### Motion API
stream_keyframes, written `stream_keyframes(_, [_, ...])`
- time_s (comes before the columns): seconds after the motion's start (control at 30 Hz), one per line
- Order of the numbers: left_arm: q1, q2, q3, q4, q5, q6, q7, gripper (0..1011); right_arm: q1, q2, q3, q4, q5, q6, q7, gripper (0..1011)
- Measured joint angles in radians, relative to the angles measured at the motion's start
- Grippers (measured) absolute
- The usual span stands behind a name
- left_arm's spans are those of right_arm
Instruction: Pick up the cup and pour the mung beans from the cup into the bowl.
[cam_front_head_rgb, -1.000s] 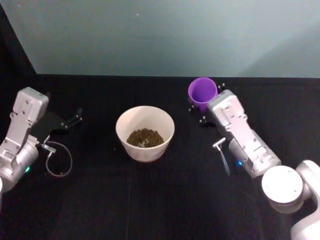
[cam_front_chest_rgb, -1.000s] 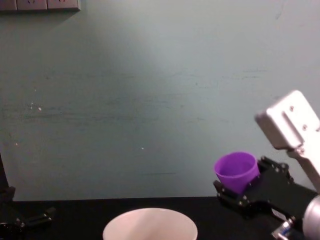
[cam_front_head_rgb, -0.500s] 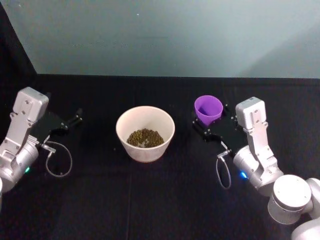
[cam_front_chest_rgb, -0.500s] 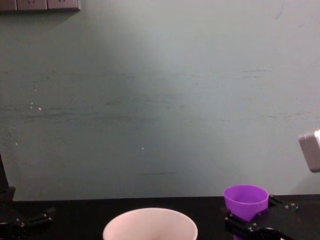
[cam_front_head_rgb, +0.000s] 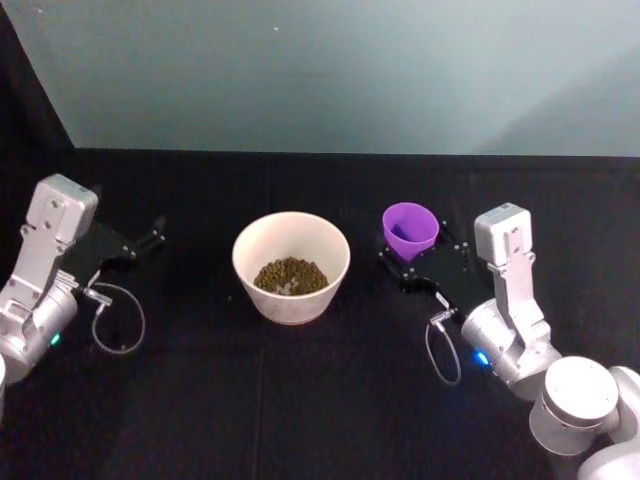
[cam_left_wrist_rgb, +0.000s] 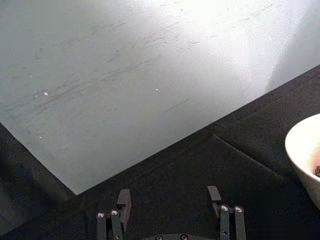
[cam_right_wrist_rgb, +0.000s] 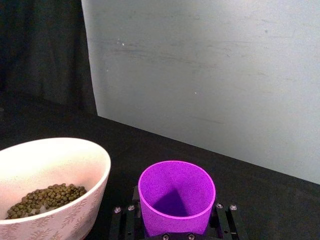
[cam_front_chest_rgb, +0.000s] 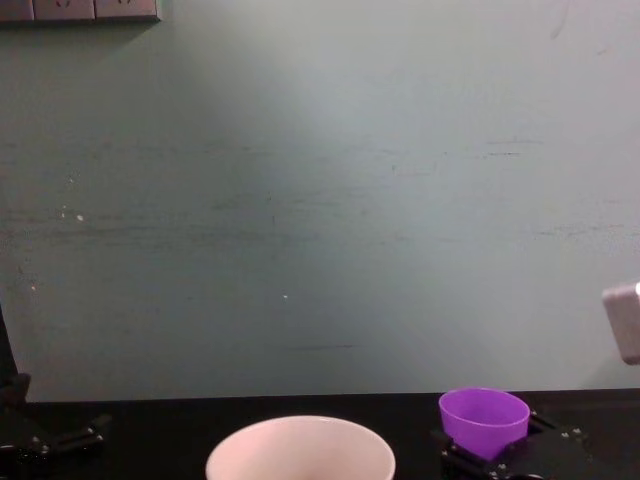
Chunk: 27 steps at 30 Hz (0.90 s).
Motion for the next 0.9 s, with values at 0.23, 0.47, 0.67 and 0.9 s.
stream_keyframes(0.23, [0.0,0.0,0.0,0.0,0.0,0.0,0.0,1000,-0.001,0.002,-0.005,0.008,0.018,-0.007,0.004,723])
stream_keyframes(0.47, [0.0,0.0,0.0,0.0,0.0,0.0,0.0,1000,-0.002,0.003,-0.015,0.009,0.024,-0.014,0.008,868])
stream_keyframes(0.67, [0.0,0.0,0.0,0.0,0.0,0.0,0.0,1000,-0.008,0.006,-0.015,-0.005,0.029,-0.015,0.006,1002])
stream_keyframes(0.9, [0.0,0.0,0.0,0.0,0.0,0.0,0.0,1000,-0.018,0.01,-0.007,-0.045,0.039,-0.023,-0.001,1003])
